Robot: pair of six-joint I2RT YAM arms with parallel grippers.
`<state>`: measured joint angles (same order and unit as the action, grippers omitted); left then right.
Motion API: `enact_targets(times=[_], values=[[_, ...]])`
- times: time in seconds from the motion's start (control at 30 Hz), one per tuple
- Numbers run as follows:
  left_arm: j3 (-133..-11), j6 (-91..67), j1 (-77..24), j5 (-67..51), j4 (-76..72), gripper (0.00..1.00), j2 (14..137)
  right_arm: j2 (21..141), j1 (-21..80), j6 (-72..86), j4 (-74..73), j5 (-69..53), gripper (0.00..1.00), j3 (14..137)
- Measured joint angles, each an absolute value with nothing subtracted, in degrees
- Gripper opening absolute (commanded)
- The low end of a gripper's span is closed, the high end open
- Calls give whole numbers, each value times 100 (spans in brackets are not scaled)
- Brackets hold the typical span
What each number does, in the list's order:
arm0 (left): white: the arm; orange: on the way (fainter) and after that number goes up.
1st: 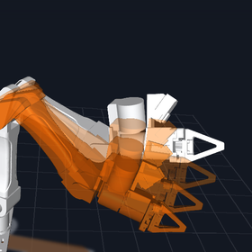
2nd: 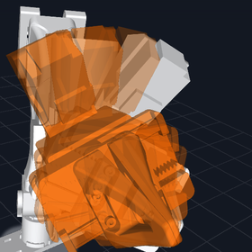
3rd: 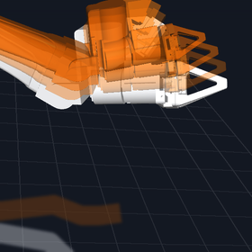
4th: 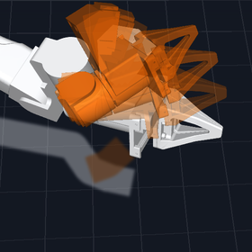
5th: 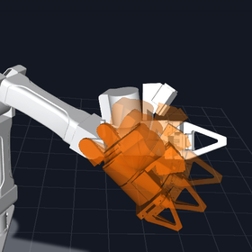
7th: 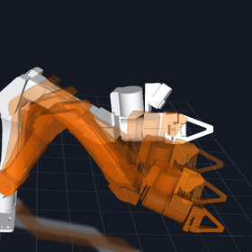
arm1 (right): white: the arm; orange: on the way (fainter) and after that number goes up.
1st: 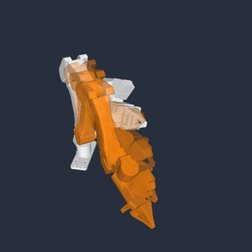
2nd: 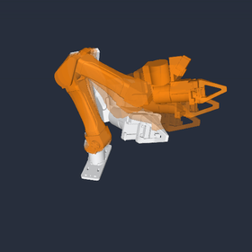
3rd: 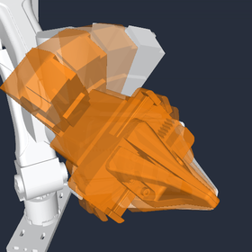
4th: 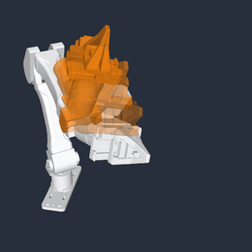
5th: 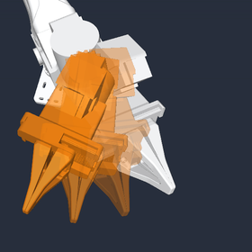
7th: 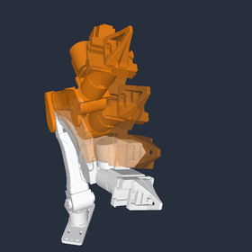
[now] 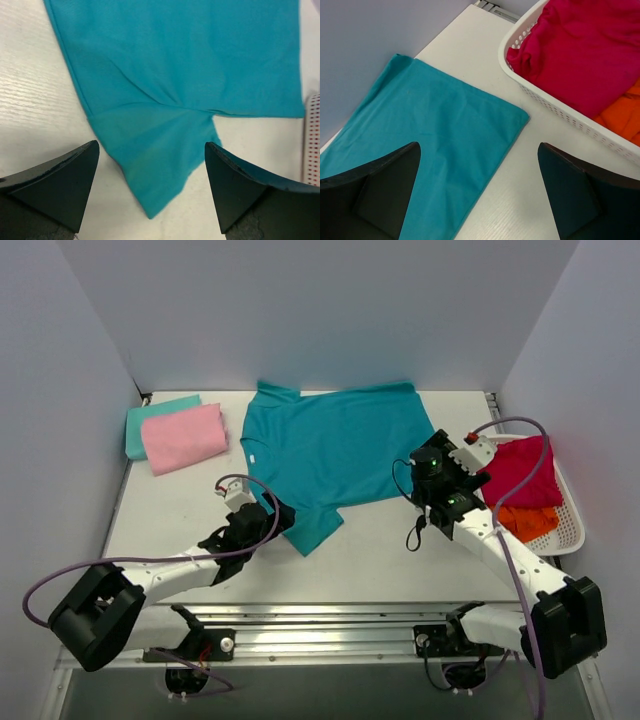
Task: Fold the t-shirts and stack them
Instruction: Flatten the tshirt out
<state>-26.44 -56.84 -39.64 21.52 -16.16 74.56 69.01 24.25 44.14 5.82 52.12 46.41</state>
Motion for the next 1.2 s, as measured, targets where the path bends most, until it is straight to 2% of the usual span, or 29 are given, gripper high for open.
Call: enact_targets(times=[0.1, 0.27, 0.77, 0.97, 1.0, 1.07, 1.13, 1.2], values=[[-2554, -6003, -4344, 2502, -1533, 95, 7006, 6425, 2604, 4713, 110, 5277, 100, 4637], [-2552, -6252, -4477, 2692, -1525, 96, 7057, 6053, 2744, 4974, -349, 5435, 100, 4630], [-2349, -6945, -4921, 2862, -1500, 96, 7577, 6532, 2744, 5183, -834, 5682, 100, 4630], [-2477, -7035, -4952, 2853, -2211, 100, 8213, 6659, 2744, 5207, -832, 5760, 100, 4630], [-2545, -7035, -4954, 2849, -2335, 93, 8344, 6659, 2744, 5210, -832, 5782, 100, 4630], [-2663, -7037, -4954, 2814, -2550, 88, 8611, 6663, 2742, 5210, -834, 5824, 100, 4630], [-2766, -7035, -4952, 2783, -2738, 75, 8827, 6672, 2742, 5210, -832, 5857, 100, 4630], [-2847, -7017, -4952, 2709, -2853, 56, 9028, 6694, 2742, 5210, -832, 5907, 100, 4630]])
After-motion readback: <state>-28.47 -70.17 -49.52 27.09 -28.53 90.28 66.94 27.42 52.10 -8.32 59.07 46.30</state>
